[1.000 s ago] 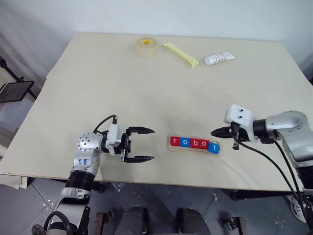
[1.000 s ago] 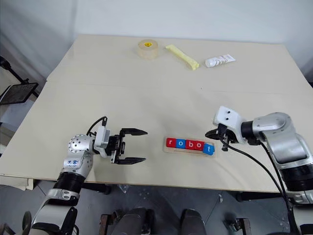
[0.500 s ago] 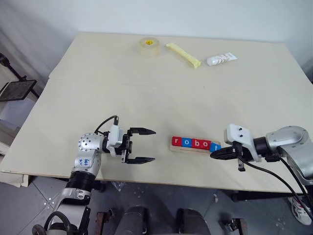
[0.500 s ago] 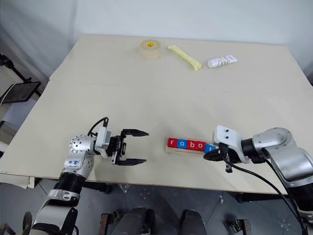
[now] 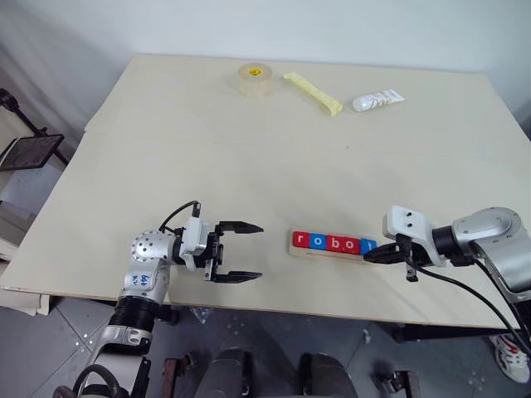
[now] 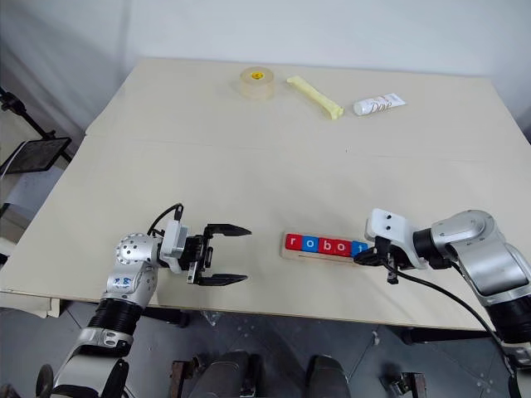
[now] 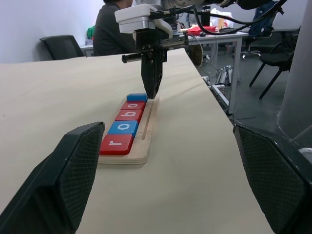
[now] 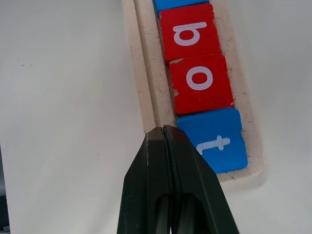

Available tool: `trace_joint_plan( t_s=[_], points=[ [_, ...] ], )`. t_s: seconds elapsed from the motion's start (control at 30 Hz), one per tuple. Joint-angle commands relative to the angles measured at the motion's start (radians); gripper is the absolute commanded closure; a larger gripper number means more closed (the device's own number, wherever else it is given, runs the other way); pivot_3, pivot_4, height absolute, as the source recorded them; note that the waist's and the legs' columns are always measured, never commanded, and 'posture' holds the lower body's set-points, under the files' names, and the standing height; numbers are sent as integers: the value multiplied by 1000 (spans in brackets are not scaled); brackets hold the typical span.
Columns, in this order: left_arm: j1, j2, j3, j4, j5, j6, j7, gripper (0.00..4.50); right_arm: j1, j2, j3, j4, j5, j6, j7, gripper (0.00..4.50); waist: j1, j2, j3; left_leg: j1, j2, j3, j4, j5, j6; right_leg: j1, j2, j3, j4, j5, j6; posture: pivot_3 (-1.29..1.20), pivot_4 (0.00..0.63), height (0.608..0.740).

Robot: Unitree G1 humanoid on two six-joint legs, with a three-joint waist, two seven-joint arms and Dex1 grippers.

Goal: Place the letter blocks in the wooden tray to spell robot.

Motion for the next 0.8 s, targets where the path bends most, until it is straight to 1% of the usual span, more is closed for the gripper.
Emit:
trace_joint_plan(
  t_s=[0.03, 0.17, 0.33, 0.43, 0.5, 0.6, 0.7, 0.8],
  points=[
    [-4, -3, -4, -23, -4, -3, 6, 0, 7, -27, -26, -48, 16, 5, 16, 4478, 0, 0, 0, 0, 0, 0, 0, 0, 0, 0, 0, 0, 0, 0, 0, 0, 150, 740],
    [-12, -9, -6, -11, -4, -7, 8, 0, 8, -33, -89, -125, 85, 72, 15, 4478, 0, 0, 0, 0, 0, 0, 0, 0, 0, 0, 0, 0, 0, 0, 0, 0, 150, 740],
    [-13, -15, -9, -9, 0, -9, 15, 0, -1, -24, -156, -112, 109, 110, -39, 4478, 1, 0, 0, 0, 0, 0, 0, 0, 0, 0, 0, 0, 0, 0, 0, 0, 150, 740],
    [-16, -20, -9, -4, 14, -21, 37, 0, 31, -17, -219, -87, 121, 109, -82, 4478, 3, 0, 0, 0, 0, 0, 0, 0, 0, 0, 0, 0, 0, 0, 0, 0, 150, 740],
    [-18, -20, -7, 3, 26, -23, 58, 0, 110, -7, -305, -77, 155, 56, -68, 4478, 6, 0, 0, 0, 0, -1, 0, 0, 0, 0, 0, 0, 0, 0, 0, 0, 150, 740],
    [-21, -21, 3, 1, 44, -25, 112, 0, 235, 19, -439, -42, 194, -48, -46, 3924, 8, 0, 0, 0, 0, -2, -1, 0, 0, 1, 0, -1, 0, 0, 0, 0, 150, 740],
    [-35, -26, 23, 0, 43, -38, 159, 0, 335, 37, -539, 7, 236, -162, 23, 2902, 6, 0, 0, 0, -1, 0, -1, 0, 0, 1, 0, -1, -1, 0, 0, 0, 150, 740],
    [-45, -15, 42, -14, 3, -8, 156, 0, 371, 49, -592, 59, 263, -246, 68, 1887, 2, 0, 0, 1, 0, 1, -1, 0, 0, 2, 0, -1, -1, 0, 0, 0, 150, 740]
  ],
)
